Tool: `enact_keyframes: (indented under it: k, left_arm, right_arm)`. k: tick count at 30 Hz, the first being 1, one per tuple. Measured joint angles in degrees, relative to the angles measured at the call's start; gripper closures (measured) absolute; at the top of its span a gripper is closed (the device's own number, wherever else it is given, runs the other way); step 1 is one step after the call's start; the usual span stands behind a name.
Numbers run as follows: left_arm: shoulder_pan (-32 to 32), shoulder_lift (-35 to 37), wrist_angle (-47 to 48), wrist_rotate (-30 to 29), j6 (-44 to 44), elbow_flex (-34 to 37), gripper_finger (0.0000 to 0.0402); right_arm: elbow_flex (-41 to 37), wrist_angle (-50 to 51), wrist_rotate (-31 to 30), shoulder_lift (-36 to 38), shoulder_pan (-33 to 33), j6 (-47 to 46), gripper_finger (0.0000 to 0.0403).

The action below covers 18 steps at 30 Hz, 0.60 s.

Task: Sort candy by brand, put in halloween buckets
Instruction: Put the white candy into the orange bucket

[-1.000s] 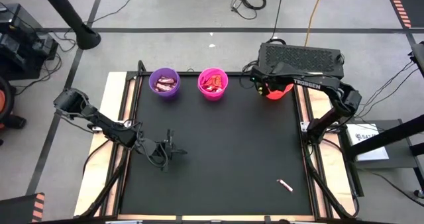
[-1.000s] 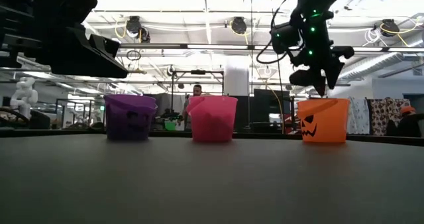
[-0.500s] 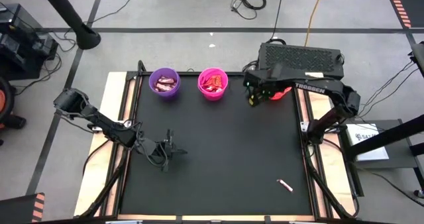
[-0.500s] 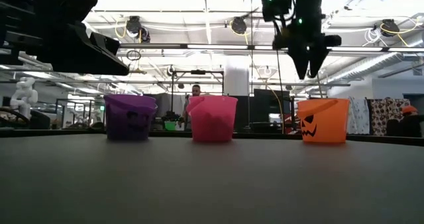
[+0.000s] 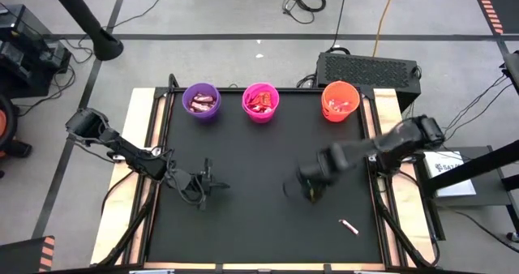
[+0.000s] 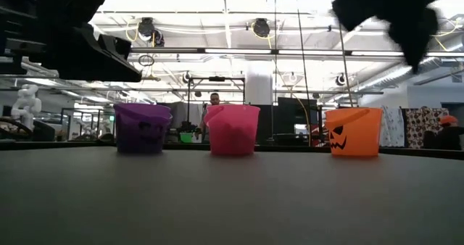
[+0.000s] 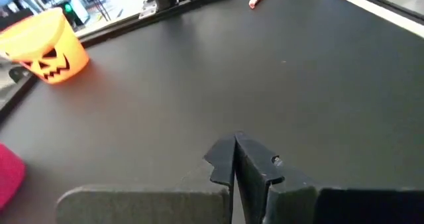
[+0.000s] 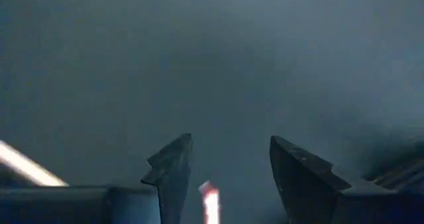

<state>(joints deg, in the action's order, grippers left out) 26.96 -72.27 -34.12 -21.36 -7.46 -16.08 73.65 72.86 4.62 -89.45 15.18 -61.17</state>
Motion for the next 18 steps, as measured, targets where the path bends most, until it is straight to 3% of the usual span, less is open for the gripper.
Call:
enact_keyframes:
  k: [9, 14, 18]
  left_arm:
    - [-0.03, -0.02, -5.67, -0.02, -3.45, 0.00, 0.0388]
    - [-1.78, -0.20, -6.13, 0.09, -2.30, 0.00, 0.0376]
    - [-3.61, -2.60, -6.42, 0.33, -0.97, -0.02, 0.0321]
  right_arm:
    - [-8.62, -17.27, 3.50, -0.02, 25.21, -28.52, 0.0209]
    - [-12.85, -18.74, 3.29, -0.04, 32.36, -35.75, 0.0209]
    - [-16.12, -21.02, 3.28, -0.02, 34.68, -38.83, 0.0209]
